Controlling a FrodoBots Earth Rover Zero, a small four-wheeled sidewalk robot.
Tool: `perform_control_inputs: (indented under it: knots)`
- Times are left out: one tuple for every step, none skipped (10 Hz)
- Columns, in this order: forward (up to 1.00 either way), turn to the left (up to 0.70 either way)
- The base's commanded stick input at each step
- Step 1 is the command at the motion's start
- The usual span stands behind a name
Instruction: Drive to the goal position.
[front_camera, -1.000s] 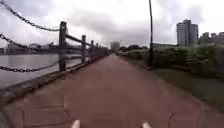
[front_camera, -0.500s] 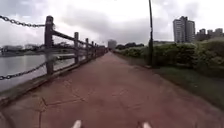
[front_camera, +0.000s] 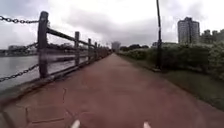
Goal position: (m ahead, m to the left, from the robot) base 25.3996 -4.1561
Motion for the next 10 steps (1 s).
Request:
perform_control_inputs:
  knots:
    - [0.85, 0.01]
    - [0.85, -0.19]
    - [0.85, -0.25]
    - [0.85, -0.25]
    - [0.85, -0.25]
    - [0.85, -0.25]
    - [0.85, -0.25]
    - [0.85, -0.1]
    - [0.85, 0.09]
    - [0.85, 0.09]
